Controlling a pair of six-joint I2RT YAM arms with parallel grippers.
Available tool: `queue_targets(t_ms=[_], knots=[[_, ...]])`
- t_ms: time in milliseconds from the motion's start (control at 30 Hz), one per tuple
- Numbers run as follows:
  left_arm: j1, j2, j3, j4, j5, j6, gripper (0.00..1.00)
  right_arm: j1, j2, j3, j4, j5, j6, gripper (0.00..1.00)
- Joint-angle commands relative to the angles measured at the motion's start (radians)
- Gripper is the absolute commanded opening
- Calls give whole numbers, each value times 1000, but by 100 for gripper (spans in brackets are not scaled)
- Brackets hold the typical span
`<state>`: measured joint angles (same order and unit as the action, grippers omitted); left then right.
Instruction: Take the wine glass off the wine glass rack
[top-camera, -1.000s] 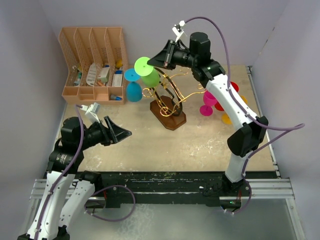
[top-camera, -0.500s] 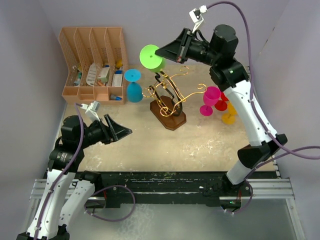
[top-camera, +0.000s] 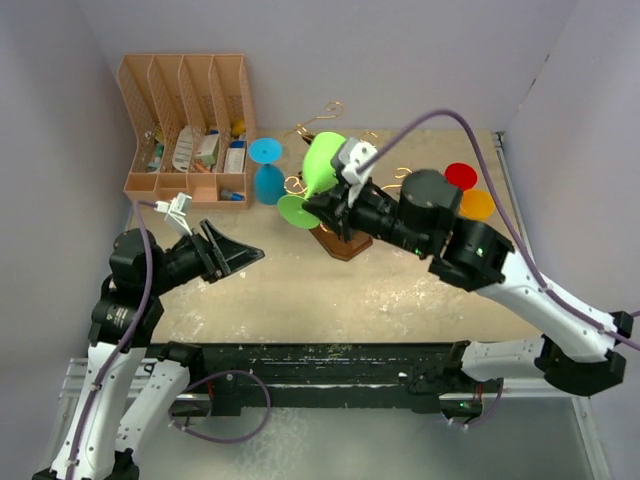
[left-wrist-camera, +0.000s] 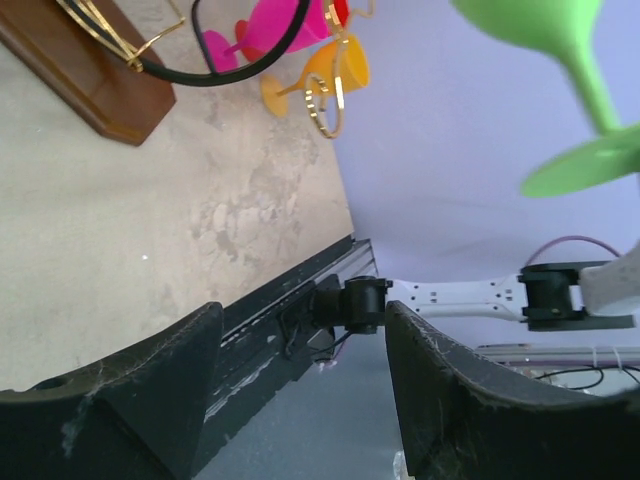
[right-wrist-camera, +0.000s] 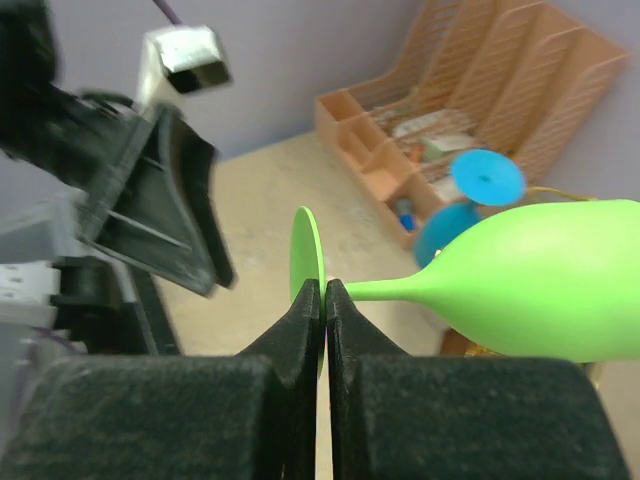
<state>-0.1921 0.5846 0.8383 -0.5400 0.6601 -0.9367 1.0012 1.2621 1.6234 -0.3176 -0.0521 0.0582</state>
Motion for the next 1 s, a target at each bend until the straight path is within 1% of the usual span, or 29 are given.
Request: queue_targets(t_ms=[0,100,167,200,267,300,367,433,533,567,700,833,967], knots=[[2,-19,105,33,29,-96,68,83,-144,-121,150,365,-265,0],[2,-27,123,24,34,-149,68,171,-180,-184,137,443,-340,0],[2,-31,124,30,46,-190,67,271,-190,-248,171,566,-429,0],[2,-32,122,33,55,-216,67,326,-193,-292,207,666,-489,0],[2,-30,118,44,80,-264,67,444,-197,-398,345,823,-651,0],[2,-26,115,48,92,-286,67,491,-193,-480,434,883,-745,0],[2,-22,112,67,117,-328,67,559,-185,-591,636,963,-917,0],[2,-19,109,88,130,-358,67,603,-182,-680,797,987,-1025,0],[2,-11,106,100,144,-386,67,646,-174,-745,966,1011,-1149,0],[3,-7,101,105,153,-395,67,657,-169,-763,1028,1013,-1192,0],[3,4,66,152,198,-438,66,694,-129,-807,1188,1011,-1317,0],[2,6,49,164,218,-442,66,726,-60,-860,1456,996,-1524,0],[2,5,30,205,237,-473,66,742,9,-873,1561,984,-1628,0]])
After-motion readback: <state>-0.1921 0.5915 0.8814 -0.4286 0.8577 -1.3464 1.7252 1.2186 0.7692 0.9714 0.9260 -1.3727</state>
